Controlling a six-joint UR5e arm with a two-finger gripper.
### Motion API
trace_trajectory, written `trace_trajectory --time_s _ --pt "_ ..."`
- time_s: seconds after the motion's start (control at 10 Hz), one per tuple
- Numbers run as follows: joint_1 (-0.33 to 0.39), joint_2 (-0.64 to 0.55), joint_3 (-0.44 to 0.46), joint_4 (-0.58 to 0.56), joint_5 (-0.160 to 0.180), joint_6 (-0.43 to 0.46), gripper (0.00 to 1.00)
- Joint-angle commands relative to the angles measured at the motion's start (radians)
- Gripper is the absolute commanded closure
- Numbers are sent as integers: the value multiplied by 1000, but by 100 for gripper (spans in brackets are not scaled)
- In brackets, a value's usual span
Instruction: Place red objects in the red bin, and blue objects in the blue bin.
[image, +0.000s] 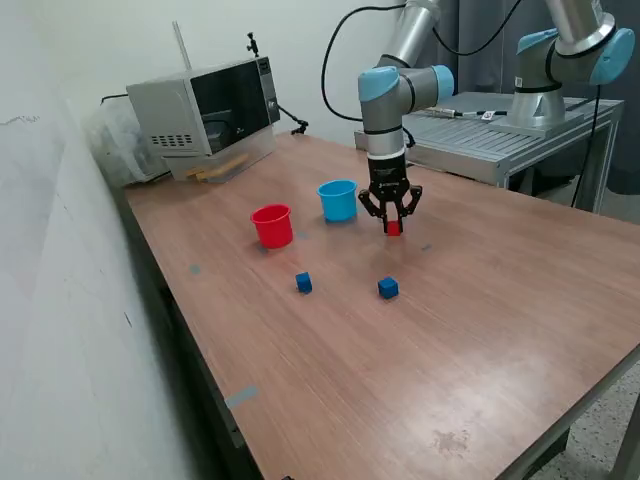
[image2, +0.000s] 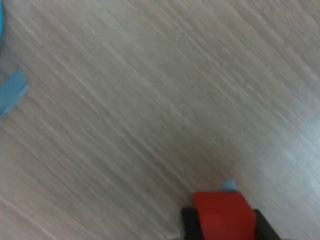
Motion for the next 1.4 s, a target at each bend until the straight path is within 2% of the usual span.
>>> trace_trajectory --time_s 0.0,0.1,0.2,0.3,0.4,0.5,0.6,0.8,1.0,1.2,1.3 --pt "-4 0 0 2 -42 -2 100" --pt "-6 -1 -9 1 -74 3 100" --pt "-6 -18 -55 1 -76 23 100" --pt "-6 -21 -114 7 -77 93 100" --pt "-6 -24 -202 29 -101 191 100" --pt "-7 -29 -280 115 -123 298 100" --pt "-7 -23 -341 214 -154 366 100" --pt "-11 -15 -434 238 -230 480 100" --pt "-55 -12 -523 243 -241 590 100" --pt "-87 54 -566 244 -243 597 100" --pt "-107 91 -595 282 -241 598 100"
